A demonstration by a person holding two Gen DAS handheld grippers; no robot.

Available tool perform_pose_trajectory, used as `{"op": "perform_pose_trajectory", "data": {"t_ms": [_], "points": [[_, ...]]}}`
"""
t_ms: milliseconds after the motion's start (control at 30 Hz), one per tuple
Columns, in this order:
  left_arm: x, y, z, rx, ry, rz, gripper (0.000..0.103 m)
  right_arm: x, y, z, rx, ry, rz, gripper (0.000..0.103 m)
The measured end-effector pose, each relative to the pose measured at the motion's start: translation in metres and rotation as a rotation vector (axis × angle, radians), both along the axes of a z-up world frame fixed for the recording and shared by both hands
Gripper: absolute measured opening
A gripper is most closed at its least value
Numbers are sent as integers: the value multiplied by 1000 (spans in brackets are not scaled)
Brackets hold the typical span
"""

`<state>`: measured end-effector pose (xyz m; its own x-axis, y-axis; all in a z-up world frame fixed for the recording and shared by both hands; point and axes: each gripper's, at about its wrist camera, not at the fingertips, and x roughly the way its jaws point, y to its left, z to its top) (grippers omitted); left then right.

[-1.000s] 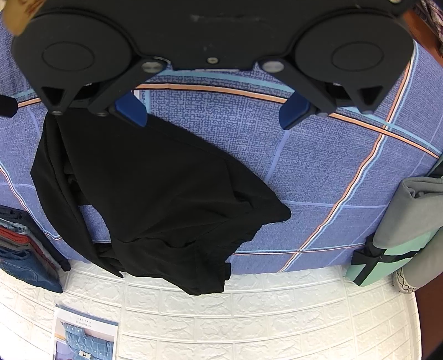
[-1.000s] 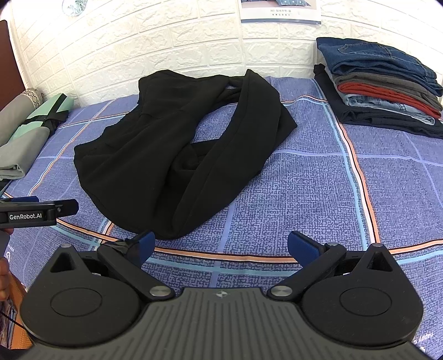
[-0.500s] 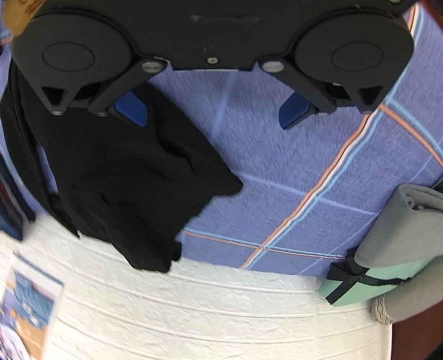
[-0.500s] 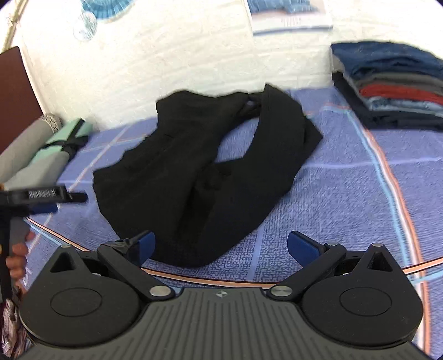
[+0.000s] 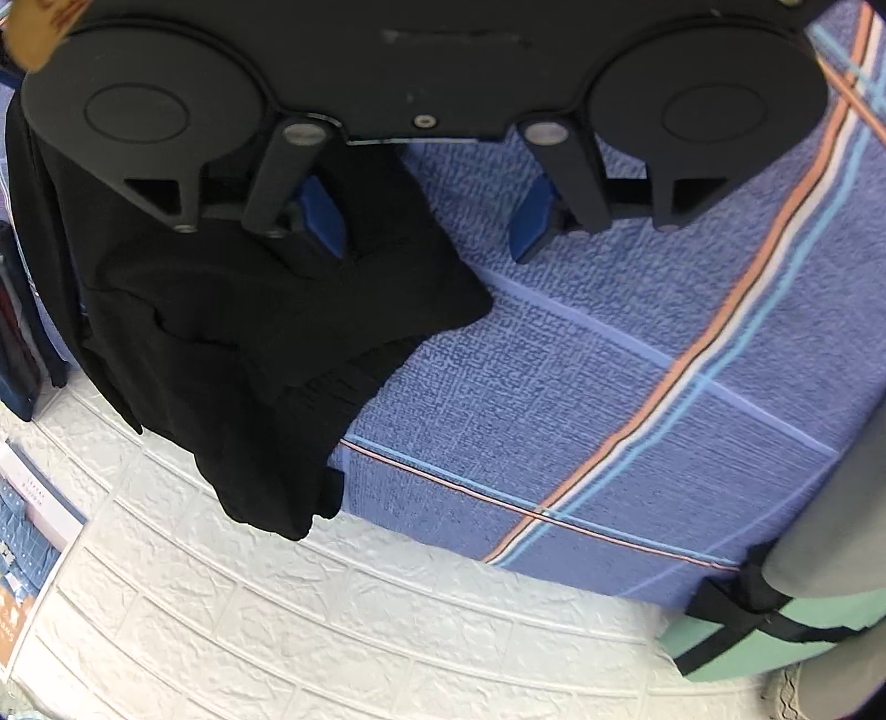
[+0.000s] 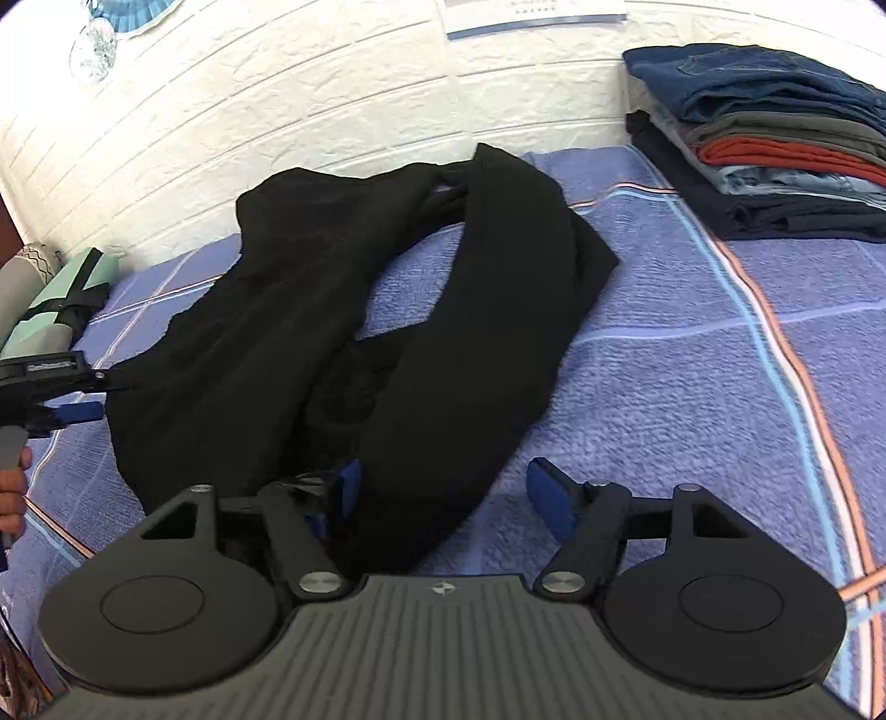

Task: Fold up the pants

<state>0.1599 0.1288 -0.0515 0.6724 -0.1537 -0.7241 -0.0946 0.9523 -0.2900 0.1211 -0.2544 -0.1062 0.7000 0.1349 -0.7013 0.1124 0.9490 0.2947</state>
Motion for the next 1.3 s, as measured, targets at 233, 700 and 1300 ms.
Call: {"op": "perform_pose_trajectory", "data": {"t_ms": [233, 700, 1300], "points": [[10, -9, -6, 18, -35, 4, 30, 11, 10, -2, -32, 28, 19, 103], [-132, 96, 82, 52, -361, 346, 9, -23, 35, 35, -17, -41, 175, 7], [-164, 108, 41, 124, -173, 434, 63, -56, 55, 35, 101, 2, 391, 53]]}}
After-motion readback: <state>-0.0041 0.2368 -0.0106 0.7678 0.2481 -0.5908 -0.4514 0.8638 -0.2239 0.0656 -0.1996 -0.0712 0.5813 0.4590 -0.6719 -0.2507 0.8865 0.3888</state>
